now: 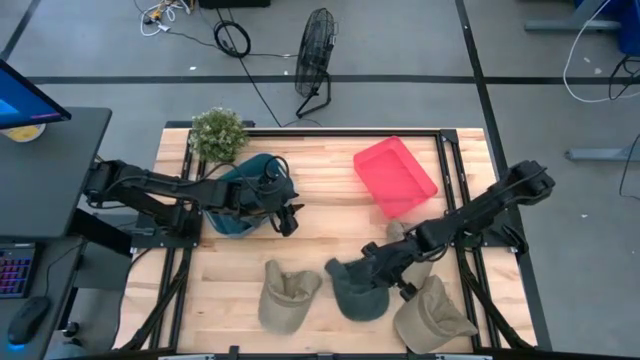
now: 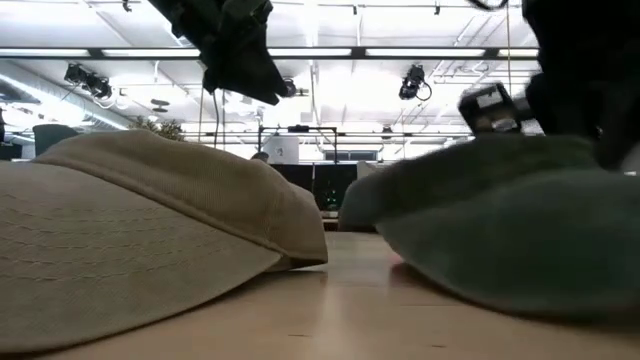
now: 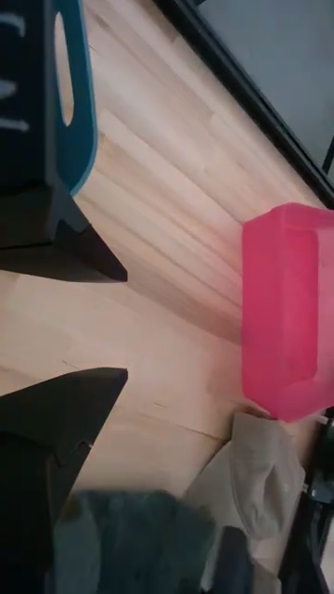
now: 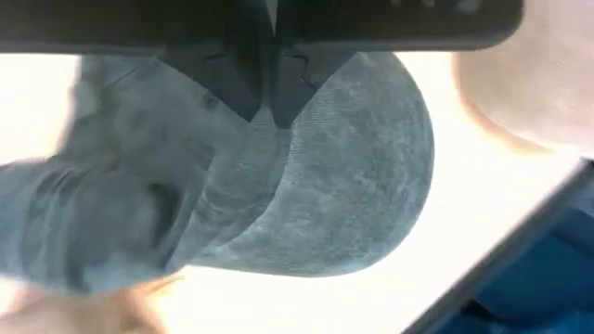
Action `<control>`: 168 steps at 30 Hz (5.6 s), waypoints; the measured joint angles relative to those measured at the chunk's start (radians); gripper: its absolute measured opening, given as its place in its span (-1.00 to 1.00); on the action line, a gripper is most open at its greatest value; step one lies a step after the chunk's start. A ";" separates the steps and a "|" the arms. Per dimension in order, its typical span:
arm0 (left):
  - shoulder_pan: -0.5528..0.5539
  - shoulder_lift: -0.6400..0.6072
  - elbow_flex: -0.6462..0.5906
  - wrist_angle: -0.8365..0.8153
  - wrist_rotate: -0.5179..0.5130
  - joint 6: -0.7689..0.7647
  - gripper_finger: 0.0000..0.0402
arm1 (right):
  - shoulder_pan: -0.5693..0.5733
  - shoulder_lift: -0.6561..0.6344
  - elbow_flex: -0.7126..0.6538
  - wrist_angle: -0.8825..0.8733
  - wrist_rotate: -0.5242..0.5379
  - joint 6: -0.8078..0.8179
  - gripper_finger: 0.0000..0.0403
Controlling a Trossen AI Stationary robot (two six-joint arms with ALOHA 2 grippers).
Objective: Pick & Place hat
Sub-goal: Put the black cap into the blue bin
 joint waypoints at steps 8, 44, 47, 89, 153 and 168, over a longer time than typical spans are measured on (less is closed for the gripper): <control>0.000 0.000 0.000 0.088 0.214 -0.092 -0.19 | -0.058 -0.054 0.111 -0.186 0.261 -0.369 -0.97; 0.053 0.153 0.000 0.460 0.304 0.218 -0.19 | -0.216 -0.054 0.112 -0.046 0.235 -1.158 -0.98; 0.053 0.159 0.000 0.462 0.305 0.224 -0.19 | -0.216 -0.054 0.112 -0.041 0.231 -1.224 -0.98; 0.041 0.197 0.001 0.521 0.553 0.356 -0.95 | -0.220 -0.054 0.112 0.148 0.181 -0.927 -0.69; -0.233 -0.396 -0.031 -0.088 -0.664 -0.135 -0.97 | -0.112 -0.054 0.112 0.025 0.269 -0.617 -0.32; -0.235 -0.357 -0.032 -0.129 -0.747 -0.167 -0.95 | -0.126 -0.054 0.112 0.023 0.268 -0.617 -0.32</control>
